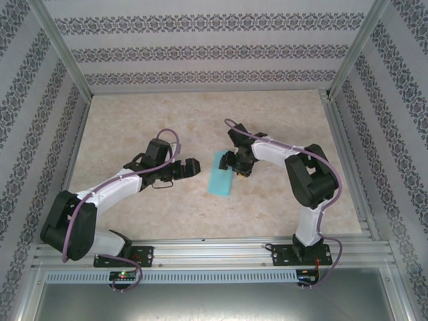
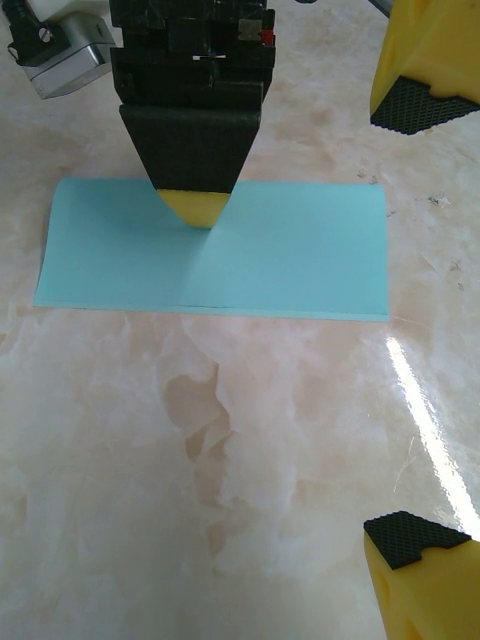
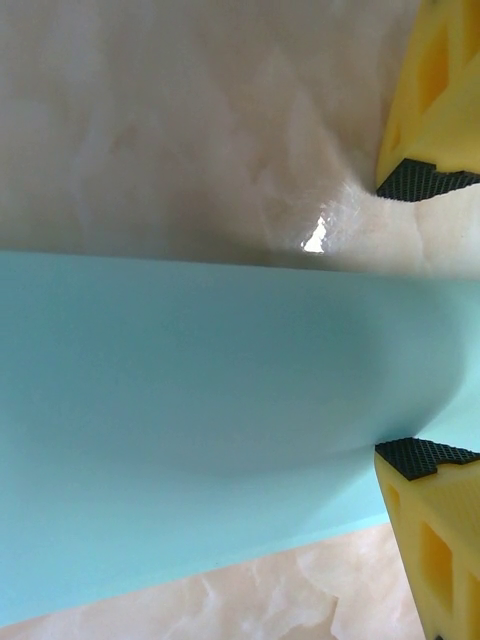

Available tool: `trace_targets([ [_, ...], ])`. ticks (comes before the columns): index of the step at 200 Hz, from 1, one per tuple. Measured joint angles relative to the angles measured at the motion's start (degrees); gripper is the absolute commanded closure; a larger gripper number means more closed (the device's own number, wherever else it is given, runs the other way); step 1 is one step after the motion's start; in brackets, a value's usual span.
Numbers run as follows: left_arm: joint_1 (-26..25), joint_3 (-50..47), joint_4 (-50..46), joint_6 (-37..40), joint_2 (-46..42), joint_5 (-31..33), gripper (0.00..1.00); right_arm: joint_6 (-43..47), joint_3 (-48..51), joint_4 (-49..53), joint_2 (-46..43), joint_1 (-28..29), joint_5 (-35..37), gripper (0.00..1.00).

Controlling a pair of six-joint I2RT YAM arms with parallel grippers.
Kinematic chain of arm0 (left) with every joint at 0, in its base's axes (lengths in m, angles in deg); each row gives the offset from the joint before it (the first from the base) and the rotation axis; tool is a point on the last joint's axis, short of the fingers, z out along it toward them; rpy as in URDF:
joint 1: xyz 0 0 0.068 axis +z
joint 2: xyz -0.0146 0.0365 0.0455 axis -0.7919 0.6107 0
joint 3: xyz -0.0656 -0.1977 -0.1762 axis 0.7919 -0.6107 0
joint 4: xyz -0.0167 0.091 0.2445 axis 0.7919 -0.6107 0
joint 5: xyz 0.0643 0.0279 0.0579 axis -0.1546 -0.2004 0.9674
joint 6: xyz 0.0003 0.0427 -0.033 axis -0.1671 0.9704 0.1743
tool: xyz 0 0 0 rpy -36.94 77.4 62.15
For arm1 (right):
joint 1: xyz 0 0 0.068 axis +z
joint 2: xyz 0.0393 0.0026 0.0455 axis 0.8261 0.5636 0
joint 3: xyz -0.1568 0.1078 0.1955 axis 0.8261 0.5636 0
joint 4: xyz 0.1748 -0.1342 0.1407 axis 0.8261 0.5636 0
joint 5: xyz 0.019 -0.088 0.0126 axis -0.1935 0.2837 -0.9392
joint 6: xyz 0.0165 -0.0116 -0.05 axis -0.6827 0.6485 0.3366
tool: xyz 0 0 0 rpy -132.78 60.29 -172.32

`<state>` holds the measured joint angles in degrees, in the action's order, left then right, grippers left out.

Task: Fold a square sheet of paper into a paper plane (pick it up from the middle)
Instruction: Fold the paper at the center of the table.

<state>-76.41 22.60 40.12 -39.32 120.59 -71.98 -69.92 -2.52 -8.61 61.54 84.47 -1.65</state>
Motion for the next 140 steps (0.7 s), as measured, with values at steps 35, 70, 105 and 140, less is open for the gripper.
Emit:
trace_targets([
  [35,0.0,0.0,0.0,0.0,0.2,-0.1,0.00,-0.1,-1.2,1.4,0.9,0.4,1.2,0.31],
  [70,0.0,0.0,0.0,0.1,0.2,-0.2,0.00,-0.1,-2.0,2.3,1.4,0.4,1.4,0.31],
  [105,0.0,0.0,0.0,0.2,0.2,-0.4,0.00,-0.7,-1.9,2.3,1.5,0.4,1.5,0.33],
  [140,0.0,0.0,0.0,0.2,0.4,-0.5,0.00,-1.7,-1.8,2.1,1.5,0.4,1.7,0.33],
])
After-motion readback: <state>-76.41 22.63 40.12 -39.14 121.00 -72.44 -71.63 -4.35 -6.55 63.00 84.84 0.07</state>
